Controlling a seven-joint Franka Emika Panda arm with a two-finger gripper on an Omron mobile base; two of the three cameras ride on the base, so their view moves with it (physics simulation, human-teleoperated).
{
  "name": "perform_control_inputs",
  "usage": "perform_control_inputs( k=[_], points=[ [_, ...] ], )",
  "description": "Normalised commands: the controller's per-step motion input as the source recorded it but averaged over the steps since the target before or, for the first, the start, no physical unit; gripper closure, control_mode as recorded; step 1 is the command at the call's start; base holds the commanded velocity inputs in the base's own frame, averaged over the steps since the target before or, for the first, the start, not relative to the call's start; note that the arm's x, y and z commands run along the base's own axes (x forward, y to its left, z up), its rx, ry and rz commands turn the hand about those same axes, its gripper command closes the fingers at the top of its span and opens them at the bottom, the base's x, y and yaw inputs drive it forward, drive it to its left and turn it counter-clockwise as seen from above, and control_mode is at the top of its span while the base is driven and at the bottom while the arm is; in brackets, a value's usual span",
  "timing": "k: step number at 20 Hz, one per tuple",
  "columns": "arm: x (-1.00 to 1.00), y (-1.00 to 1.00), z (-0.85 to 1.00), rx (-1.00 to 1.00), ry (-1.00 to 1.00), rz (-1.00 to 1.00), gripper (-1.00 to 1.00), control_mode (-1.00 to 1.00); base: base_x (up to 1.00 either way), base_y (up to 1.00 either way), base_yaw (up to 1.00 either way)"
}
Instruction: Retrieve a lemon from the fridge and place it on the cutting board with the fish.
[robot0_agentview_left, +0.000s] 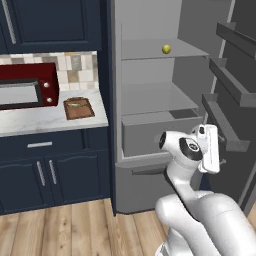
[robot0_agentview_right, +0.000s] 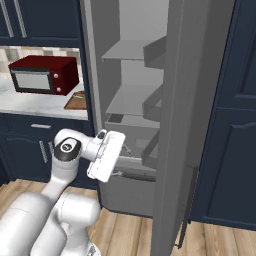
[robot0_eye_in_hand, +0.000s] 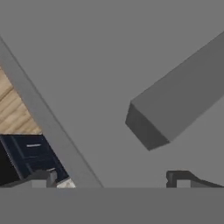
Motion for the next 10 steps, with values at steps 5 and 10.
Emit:
perform_control_inputs(
  k=[5,10],
  points=[
    [0.7,-0.16,-0.19,0.0,-0.09,0.0,-1.0,-1.0,0.0,0.0,0.0],
    [0.52,-0.33,-0.25,0.0,-0.25,0.0,-1.0,-1.0,0.0,0.0,0.0]
  ],
)
